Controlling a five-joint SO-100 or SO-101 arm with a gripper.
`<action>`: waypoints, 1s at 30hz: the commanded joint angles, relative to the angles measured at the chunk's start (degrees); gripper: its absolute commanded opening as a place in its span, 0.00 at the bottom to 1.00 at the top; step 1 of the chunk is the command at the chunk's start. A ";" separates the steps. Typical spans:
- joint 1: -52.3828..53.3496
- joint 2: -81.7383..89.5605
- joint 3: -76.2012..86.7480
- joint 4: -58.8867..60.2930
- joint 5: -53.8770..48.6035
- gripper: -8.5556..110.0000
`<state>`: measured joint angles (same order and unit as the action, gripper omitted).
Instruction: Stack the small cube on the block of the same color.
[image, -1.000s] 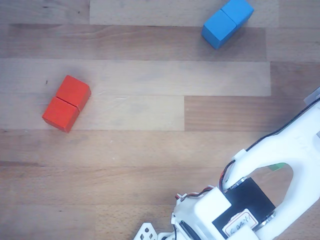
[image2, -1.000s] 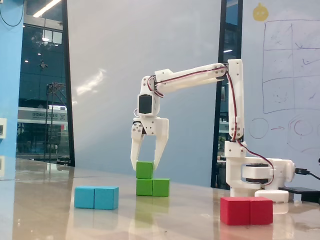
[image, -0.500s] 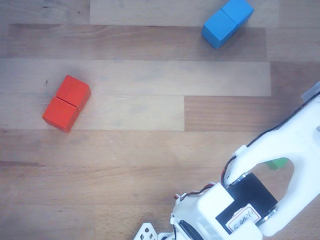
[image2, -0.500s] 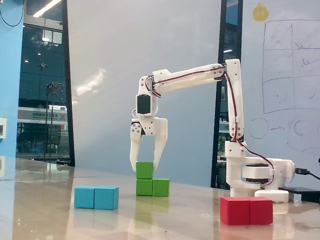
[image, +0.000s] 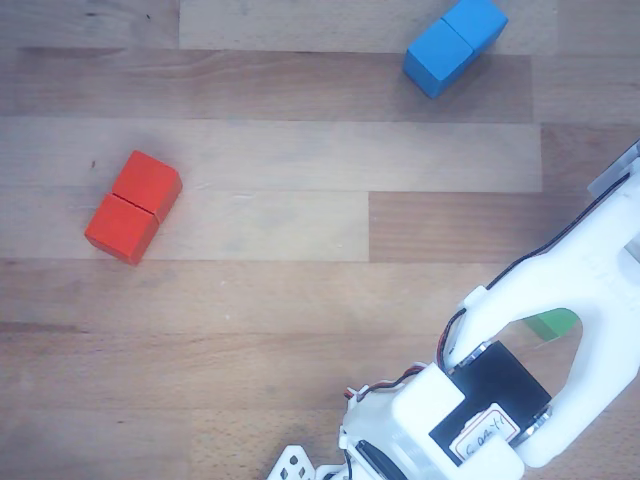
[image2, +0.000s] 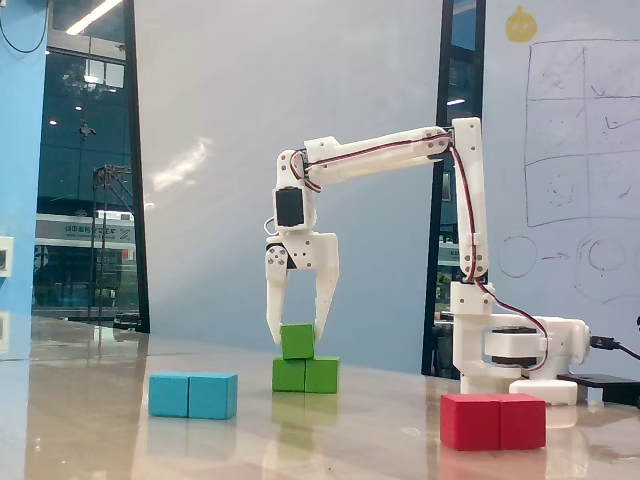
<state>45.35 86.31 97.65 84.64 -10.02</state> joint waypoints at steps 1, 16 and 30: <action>-0.35 -0.18 -3.60 1.05 -0.18 0.10; 0.26 -1.49 -3.60 1.14 -0.18 0.24; -1.58 -0.44 -3.69 1.23 -0.18 0.25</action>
<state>45.26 83.67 96.24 85.08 -10.28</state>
